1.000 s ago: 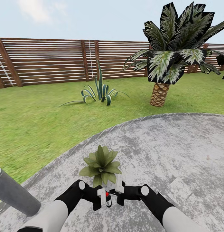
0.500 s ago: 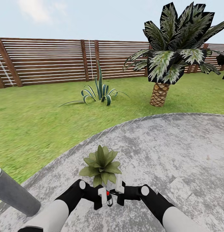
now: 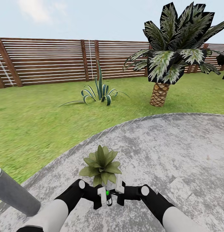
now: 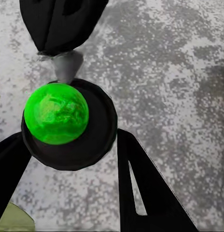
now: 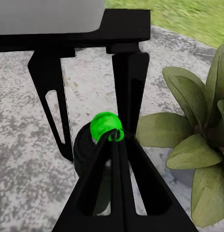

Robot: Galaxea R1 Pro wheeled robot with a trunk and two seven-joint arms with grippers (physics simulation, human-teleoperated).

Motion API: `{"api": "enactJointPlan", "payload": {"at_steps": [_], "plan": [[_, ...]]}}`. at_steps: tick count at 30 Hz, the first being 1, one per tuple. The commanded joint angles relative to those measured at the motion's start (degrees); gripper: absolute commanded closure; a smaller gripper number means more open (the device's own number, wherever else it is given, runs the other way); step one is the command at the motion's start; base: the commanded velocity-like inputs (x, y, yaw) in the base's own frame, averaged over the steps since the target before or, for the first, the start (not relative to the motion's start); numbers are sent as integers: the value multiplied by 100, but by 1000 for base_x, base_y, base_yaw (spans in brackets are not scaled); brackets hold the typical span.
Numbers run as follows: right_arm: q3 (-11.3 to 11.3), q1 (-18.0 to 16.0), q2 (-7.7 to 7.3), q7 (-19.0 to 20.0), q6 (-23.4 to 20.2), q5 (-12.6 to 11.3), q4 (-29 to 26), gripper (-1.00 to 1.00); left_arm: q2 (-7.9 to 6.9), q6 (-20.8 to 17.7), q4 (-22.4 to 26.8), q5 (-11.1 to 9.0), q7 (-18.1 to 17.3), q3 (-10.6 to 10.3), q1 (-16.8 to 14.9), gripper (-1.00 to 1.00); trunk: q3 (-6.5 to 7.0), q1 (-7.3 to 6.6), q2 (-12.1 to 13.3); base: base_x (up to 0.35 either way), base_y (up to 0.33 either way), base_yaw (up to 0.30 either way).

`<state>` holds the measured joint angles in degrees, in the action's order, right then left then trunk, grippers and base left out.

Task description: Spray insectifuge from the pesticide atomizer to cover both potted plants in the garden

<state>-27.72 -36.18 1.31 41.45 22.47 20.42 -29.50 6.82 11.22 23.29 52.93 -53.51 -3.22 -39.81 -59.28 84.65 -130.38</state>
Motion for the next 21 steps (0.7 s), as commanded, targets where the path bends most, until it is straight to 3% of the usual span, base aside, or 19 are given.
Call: {"api": "enactJointPlan", "payload": {"at_steps": [1,6,12,15,17,18,21], "plan": [[3,-3,0,-6,30,50,-3,100,-20,49,5,70,-2,1,-1,100,-5,-1,-2,0,0,0],[3,-3,0,-6,30,49,-11,100,-199,-2,8,298,6,2,0,100,-5,-1,-2,0,0,0],[1,-3,-5,-2,30,51,9,100,-391,-23,13,365,7,5,0,100,-5,-1,-2,0,0,0],[2,-3,-23,0,30,57,27,100,-568,-31,17,366,1,11,-3,100,-5,-1,-2,0,0,0],[3,-3,-35,-4,30,58,38,100,-772,-34,23,330,6,37,-8,100,-5,-1,-2,0,0,0],[3,-3,-41,-5,30,58,42,-100,-841,-27,27,316,1,45,-10,100,-5,-1,-2,0,0,0],[-3,-3,-135,-5,35,55,56,-100,-1071,-27,179,293,-1,76,-4,100,-5,-1,-2,0,0,0]]}}
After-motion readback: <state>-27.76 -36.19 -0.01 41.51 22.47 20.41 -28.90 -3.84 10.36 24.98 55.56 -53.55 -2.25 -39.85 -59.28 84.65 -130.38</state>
